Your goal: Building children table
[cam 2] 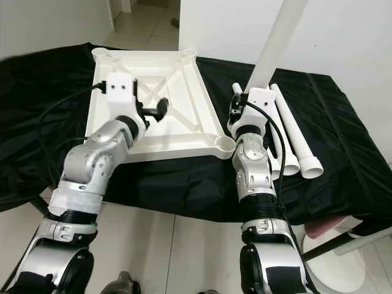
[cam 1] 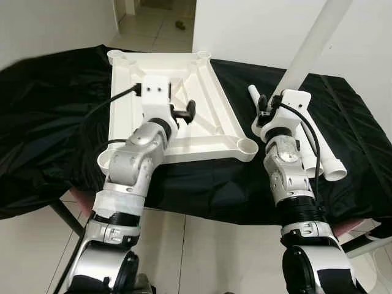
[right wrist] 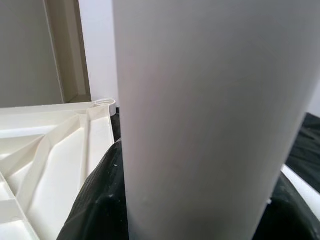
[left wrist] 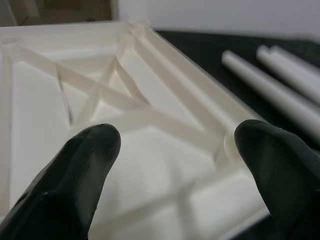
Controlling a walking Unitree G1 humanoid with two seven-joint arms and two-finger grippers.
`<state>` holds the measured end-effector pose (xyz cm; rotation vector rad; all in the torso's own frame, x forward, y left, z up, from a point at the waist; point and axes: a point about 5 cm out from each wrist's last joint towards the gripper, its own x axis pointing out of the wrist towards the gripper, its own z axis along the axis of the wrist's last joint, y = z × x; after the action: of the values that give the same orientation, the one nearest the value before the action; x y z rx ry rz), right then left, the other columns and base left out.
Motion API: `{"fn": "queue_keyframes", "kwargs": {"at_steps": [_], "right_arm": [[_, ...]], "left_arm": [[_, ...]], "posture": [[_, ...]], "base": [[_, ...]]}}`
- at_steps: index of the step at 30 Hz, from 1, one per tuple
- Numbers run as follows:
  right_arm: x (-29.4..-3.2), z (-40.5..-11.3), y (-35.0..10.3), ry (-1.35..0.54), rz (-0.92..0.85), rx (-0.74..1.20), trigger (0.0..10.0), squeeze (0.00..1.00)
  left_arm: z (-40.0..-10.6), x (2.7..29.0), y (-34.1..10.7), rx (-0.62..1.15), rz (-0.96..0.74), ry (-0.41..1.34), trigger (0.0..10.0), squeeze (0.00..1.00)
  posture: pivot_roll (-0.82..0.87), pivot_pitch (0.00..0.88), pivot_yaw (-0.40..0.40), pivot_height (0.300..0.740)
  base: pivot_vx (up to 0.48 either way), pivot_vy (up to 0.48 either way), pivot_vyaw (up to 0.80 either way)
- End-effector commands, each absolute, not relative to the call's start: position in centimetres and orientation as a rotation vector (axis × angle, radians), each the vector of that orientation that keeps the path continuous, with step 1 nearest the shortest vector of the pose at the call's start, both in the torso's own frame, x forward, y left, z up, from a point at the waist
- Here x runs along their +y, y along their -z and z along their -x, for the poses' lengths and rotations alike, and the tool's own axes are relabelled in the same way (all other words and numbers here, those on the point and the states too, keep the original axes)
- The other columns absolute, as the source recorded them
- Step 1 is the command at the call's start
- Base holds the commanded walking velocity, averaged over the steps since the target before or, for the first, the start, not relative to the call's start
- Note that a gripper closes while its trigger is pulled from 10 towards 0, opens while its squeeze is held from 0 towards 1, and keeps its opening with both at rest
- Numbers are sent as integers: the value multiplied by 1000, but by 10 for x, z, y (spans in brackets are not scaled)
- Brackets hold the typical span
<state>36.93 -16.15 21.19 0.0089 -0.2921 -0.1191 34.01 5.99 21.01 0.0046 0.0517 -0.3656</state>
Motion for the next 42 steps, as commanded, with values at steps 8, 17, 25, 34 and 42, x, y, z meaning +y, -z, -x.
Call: {"fn": "queue_keyframes", "kwargs": {"at_steps": [8, 17, 25, 34, 42], "right_arm": [[-162, -368, -210, 113, 14, -296, 10000, 0], [-153, -366, -207, 81, 10, -287, 10000, 0], [-153, -365, -207, 83, 15, -289, 10000, 0], [-152, -362, -206, 86, 18, -291, 10000, 0], [-155, -358, -206, 104, 20, -290, 10000, 0]], "left_arm": [[-319, 17, -164, 158, -213, 681, 10000, 0], [-318, -13, -148, 224, -263, 770, 10000, 0], [-326, -22, -155, 207, -256, 781, 10000, 0], [-343, -24, -162, 210, -251, 755, 10000, 0], [-349, -33, -159, 235, -299, 775, 10000, 0]], "posture": [[148, 32, -24, 740], [146, 35, -24, 740], [136, 36, -15, 740], [118, 32, -3, 740], [97, 43, 16, 740]], "base": [[0, 0, 0], [0, 0, 0], [0, 0, 0], [0, 0, 0], [0, 0, 0]]}}
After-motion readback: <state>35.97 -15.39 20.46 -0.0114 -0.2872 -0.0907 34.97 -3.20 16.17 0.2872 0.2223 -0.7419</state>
